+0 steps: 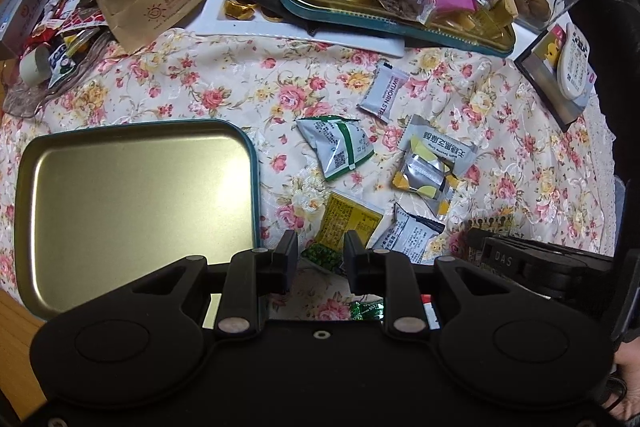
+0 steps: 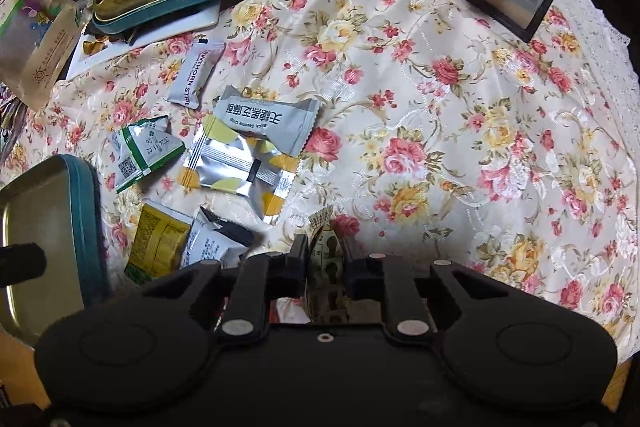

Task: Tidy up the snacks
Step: 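Close the right tool on the gold cartoon-patterned packet, then lift the patterned packet off the tablecloth with the right tool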

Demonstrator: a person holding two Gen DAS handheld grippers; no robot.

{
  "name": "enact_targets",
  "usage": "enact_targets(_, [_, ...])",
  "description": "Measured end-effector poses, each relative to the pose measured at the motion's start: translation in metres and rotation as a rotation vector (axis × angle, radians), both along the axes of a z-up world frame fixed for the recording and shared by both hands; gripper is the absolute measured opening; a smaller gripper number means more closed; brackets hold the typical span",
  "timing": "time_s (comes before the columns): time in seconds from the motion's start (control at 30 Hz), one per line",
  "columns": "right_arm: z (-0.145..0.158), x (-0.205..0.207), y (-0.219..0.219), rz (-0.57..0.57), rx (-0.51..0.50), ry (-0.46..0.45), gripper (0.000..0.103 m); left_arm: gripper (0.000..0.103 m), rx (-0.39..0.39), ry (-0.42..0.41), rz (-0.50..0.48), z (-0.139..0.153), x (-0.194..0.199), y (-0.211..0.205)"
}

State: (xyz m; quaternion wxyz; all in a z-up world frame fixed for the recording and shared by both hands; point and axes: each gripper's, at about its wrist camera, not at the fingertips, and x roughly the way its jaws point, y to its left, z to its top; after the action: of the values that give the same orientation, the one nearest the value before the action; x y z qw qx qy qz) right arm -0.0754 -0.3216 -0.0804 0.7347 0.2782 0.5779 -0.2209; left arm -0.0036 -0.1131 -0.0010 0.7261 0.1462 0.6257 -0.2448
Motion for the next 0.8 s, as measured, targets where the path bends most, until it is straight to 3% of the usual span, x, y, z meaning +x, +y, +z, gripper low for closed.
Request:
enact_targets(0.13, [-0.007, 0.003, -0.004, -0.004, 0.005, 0.005, 0.022, 0.033, 0.014, 0.025, -0.017, -0.008, -0.001, -0.009])
enact_targets(0.17, [-0.008, 0.003, -0.006, -0.01, 0.012, 0.005, 0.025, 0.033, 0.011, 0.034, -0.022, -0.01, -0.001, -0.01])
enact_targets(0.2, [-0.009, 0.002, -0.008, -0.017, 0.02, 0.005, 0.035, 0.033, 0.008, 0.04, -0.026, -0.01, -0.001, -0.013])
enact_targets(0.27, [-0.01, 0.002, -0.011, -0.026, 0.037, 0.012, 0.042, 0.033, 0.005, 0.04, -0.03, -0.01, -0.001, -0.016])
enact_targets(0.53, [-0.021, 0.003, -0.007, 0.026, 0.021, 0.1, 0.041, 0.033, 0.013, 0.04, -0.04, -0.014, 0.001, -0.027])
enact_targets(0.63, [-0.021, 0.003, -0.002, 0.043, 0.009, 0.139, 0.032, 0.033, 0.02, 0.04, -0.045, -0.016, 0.0, -0.029])
enact_targets(0.8, [-0.014, -0.002, 0.0, 0.018, 0.028, 0.165, 0.031, 0.033, 0.029, 0.039, -0.057, -0.019, -0.002, -0.031])
